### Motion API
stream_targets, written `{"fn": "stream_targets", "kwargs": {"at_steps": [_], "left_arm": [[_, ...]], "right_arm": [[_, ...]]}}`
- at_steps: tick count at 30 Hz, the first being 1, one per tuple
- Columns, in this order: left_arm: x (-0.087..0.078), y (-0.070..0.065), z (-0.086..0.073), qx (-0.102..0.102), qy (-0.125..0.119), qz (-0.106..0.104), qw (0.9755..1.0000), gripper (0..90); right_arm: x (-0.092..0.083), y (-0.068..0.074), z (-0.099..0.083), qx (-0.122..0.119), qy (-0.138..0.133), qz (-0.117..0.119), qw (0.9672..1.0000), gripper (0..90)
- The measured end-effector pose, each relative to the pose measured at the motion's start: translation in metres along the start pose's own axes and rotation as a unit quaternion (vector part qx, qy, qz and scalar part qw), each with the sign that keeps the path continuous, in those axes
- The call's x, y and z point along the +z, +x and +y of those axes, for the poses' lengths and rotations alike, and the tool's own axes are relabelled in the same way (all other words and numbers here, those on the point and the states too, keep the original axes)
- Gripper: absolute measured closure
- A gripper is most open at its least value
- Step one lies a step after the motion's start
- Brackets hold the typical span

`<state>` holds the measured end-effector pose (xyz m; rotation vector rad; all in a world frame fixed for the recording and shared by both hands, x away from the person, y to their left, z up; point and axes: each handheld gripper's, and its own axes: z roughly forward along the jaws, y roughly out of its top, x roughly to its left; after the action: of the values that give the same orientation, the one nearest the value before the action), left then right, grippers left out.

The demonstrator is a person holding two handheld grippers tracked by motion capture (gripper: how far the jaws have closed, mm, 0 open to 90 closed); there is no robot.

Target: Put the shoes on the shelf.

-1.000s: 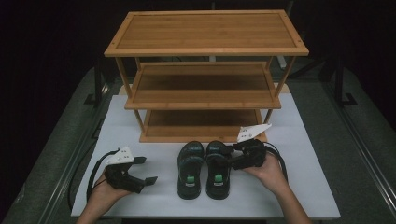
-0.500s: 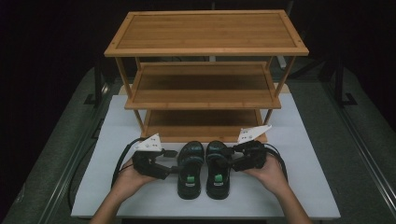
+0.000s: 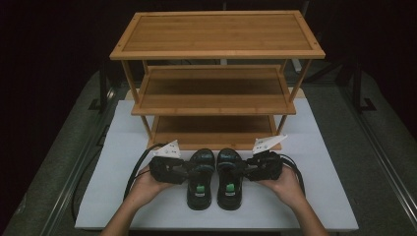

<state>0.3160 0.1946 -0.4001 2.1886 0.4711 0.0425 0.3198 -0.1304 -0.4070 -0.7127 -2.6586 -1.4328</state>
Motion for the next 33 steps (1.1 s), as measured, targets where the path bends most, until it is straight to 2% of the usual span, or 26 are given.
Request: {"fn": "stream_targets", "kwargs": {"at_steps": [4,5,9,11,13,19,21,27,29,33], "left_arm": [[0.002,0.0,0.0,-0.002,0.002,-0.002,1.0,61.2],[0.002,0.0,0.0,-0.003,0.002,-0.004,1.0,64.5],[0.002,-0.005,0.002,0.004,0.003,0.01,0.9999,69.9],[0.002,-0.006,0.003,0.008,-0.006,0.018,0.9998,70.5],[0.001,-0.006,0.004,0.001,-0.018,0.026,0.9995,70.9],[-0.004,0.004,0.015,-0.002,-0.049,0.053,0.9974,71.2],[-0.004,0.011,0.02,-0.003,-0.061,0.066,0.996,71.2],[0.005,0.032,0.029,0.002,-0.074,0.109,0.9913,71.1],[0.009,0.037,0.029,0.0,-0.082,0.12,0.9894,71.2],[0.017,0.049,0.031,-0.009,-0.101,0.137,0.9854,71.2]], "right_arm": [[0.002,0.001,0.0,0.008,0.002,-0.001,1.0,67.4],[0.002,0.001,0.0,0.009,0.004,-0.003,0.9999,67.9],[0.002,0.002,0.001,0.015,0.003,-0.007,0.9999,68.7],[0.001,0.002,0.002,0.016,-0.003,-0.01,0.9998,68.8],[0.0,0.002,0.004,0.015,-0.008,-0.017,0.9997,68.8],[-0.002,-0.005,0.018,0.004,-0.022,-0.041,0.9989,69.0],[-0.002,-0.01,0.022,0.005,-0.028,-0.048,0.9984,68.9],[0.004,-0.031,0.034,-0.004,-0.051,-0.076,0.9958,68.8],[0.006,-0.038,0.037,-0.002,-0.057,-0.08,0.9952,68.8],[0.011,-0.046,0.045,-0.01,-0.068,-0.105,0.9921,68.7]]}}
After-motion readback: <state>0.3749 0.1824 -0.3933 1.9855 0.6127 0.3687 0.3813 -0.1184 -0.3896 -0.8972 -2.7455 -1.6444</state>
